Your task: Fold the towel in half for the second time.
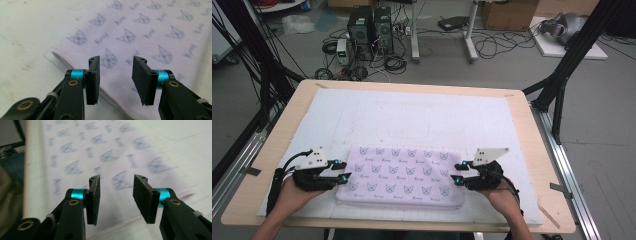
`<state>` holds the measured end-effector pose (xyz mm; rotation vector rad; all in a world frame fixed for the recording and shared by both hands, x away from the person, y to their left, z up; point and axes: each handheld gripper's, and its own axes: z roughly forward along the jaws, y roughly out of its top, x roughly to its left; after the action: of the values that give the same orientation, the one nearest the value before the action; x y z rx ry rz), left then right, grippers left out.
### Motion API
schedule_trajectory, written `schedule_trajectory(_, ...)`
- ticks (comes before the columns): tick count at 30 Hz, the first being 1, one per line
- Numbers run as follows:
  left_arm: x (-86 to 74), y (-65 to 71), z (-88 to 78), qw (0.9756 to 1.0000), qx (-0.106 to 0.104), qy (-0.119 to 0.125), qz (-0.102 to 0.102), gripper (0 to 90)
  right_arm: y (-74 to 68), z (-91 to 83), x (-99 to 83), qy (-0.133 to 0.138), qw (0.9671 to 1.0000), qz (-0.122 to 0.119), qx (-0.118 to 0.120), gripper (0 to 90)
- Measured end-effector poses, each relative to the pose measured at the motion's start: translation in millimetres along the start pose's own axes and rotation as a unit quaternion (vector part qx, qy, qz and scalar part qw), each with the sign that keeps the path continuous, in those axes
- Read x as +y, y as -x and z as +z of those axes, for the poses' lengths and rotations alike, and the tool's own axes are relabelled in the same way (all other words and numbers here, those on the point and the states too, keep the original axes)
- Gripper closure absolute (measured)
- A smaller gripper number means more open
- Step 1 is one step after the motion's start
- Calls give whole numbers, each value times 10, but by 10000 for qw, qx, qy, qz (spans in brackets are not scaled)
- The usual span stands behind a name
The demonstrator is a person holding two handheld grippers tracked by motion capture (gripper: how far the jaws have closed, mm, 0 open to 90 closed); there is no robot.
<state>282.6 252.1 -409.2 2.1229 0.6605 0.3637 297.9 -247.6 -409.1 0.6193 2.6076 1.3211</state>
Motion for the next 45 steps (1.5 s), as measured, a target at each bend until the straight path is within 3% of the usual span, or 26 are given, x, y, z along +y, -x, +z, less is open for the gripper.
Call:
schedule_trajectory(4,116,-181,98,9998,115,47,-140,571,208,38,133,-21,9999,43,-150,548)
schedule_trajectory(9,228,-363,271,9995,190,-67,-261,552,405,128,213,-99,9995,136,-278,539)
schedule_trajectory(13,182,-503,428,9979,307,-321,-479,516,538,222,175,-186,9989,279,-312,520)
schedule_trajectory(17,125,-598,501,9962,253,-434,-715,506,617,289,120,-256,9985,397,-295,495)
schedule_trajectory(25,64,-645,619,9946,237,-584,-828,488,649,392,51,-420,9977,425,-309,464)
schedule_trajectory(32,46,-663,633,9939,155,-582,-924,495,671,465,-57,-517,9965,642,-168,475)
schedule_trajectory(36,52,-614,634,9950,142,-559,-818,599,682,468,-68,-474,9962,719,-121,495)
schedule_trajectory(39,46,-619,632,9945,106,-543,-889,619,691,469,-69,-458,9962,743,-61,543)
schedule_trajectory(41,39,-626,630,9943,72,-519,-927,632,691,466,-69,-467,9958,779,73,638)
schedule_trajectory(45,49,-596,622,9952,74,-516,-825,717,658,460,-44,-512,9962,678,193,767)
